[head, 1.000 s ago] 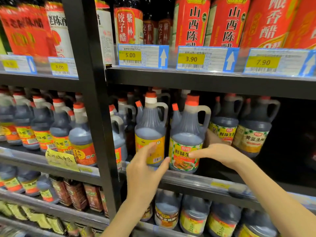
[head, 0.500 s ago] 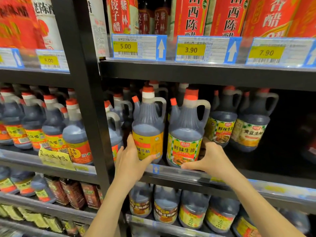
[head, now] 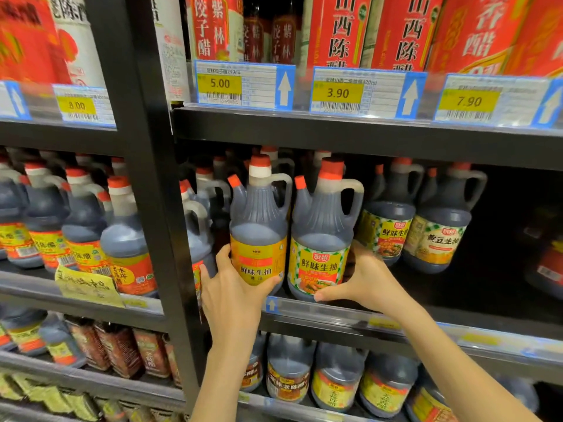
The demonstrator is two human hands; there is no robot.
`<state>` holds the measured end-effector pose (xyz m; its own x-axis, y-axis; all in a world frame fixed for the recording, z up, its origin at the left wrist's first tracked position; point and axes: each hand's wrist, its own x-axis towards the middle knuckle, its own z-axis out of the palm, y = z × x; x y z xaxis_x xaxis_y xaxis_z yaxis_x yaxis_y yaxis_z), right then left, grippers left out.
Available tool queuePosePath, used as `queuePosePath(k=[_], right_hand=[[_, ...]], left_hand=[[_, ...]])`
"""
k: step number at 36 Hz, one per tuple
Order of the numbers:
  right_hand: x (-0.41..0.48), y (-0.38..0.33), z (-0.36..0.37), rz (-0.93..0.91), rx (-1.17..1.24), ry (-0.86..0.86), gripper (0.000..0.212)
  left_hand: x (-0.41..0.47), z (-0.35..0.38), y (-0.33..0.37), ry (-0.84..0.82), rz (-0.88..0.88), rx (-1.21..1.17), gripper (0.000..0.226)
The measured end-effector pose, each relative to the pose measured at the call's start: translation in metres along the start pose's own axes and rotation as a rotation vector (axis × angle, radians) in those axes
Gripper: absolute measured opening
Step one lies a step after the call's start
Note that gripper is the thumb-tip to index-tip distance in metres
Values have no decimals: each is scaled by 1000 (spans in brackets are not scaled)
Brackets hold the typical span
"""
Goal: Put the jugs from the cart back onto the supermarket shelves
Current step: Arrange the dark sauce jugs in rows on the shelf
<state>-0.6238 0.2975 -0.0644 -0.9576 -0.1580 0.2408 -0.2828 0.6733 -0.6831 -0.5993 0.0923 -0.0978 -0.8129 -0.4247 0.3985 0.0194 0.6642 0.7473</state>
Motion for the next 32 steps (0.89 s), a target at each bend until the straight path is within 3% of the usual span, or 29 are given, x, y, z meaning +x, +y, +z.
queuePosePath(k=[13, 21, 32], right_hand=[[-1, -6, 1, -6, 5, -13, 89], [2, -4, 4, -4, -2, 49, 85], [5, -5, 1, -40, 28, -72, 89]], left_hand=[[1, -16, 7, -91, 85, 163, 110], [7, -19, 12, -144, 102, 236, 104], [19, -21, 5, -239, 144, 183, 97]])
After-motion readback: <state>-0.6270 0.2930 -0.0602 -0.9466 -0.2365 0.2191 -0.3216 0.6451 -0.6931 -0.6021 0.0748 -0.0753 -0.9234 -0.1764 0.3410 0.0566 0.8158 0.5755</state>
